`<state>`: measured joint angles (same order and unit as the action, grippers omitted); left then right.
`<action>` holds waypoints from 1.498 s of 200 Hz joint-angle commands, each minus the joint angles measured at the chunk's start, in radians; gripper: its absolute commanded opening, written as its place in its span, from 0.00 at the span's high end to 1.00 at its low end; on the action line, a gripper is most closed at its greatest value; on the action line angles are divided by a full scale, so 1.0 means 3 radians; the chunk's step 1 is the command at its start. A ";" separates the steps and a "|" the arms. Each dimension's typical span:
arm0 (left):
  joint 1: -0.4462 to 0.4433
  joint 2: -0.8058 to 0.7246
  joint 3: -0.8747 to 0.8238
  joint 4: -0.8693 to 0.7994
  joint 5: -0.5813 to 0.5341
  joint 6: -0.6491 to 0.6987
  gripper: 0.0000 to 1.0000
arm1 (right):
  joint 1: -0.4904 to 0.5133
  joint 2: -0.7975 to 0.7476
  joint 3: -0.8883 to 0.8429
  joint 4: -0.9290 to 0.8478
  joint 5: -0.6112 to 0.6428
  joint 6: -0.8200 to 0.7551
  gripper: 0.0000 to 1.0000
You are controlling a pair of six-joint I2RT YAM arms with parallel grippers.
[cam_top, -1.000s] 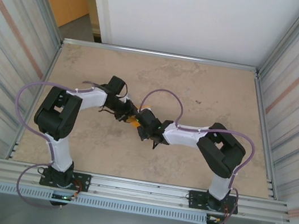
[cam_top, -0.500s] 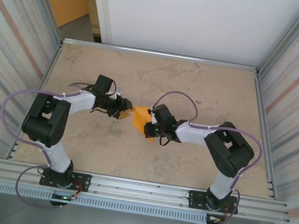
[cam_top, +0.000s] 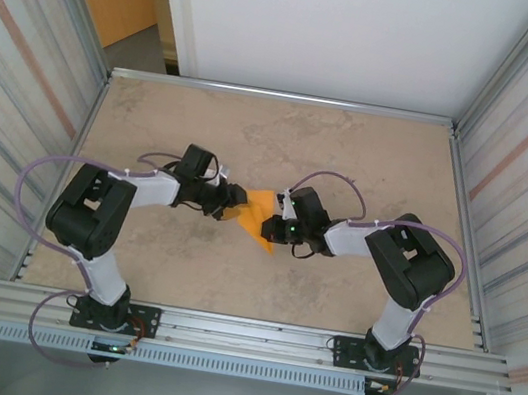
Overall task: Fold a paper plane with a square sheet of paper (pick it up from the middle)
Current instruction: Fourth fold the wing at the center of the table.
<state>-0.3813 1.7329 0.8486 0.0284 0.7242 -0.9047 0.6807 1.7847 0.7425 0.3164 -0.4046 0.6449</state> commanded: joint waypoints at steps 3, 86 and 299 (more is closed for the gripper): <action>-0.0052 0.0105 0.0068 0.0008 0.0020 0.0177 0.56 | -0.0029 -0.0100 -0.0059 0.0208 -0.0155 0.0124 0.97; -0.0214 0.0337 0.0369 -0.0421 -0.0201 0.0501 0.54 | -0.0060 -0.0108 -0.0110 0.0259 -0.0151 0.0161 0.97; -0.0442 0.0900 0.1114 -0.2111 -0.1071 0.0723 0.44 | 0.0266 -0.0314 0.0161 -0.0641 0.0688 -0.0051 0.66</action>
<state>-0.5110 1.9366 1.2091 -0.4629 0.5022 -0.7025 0.7357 1.7176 0.7532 0.1993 -0.2764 0.6670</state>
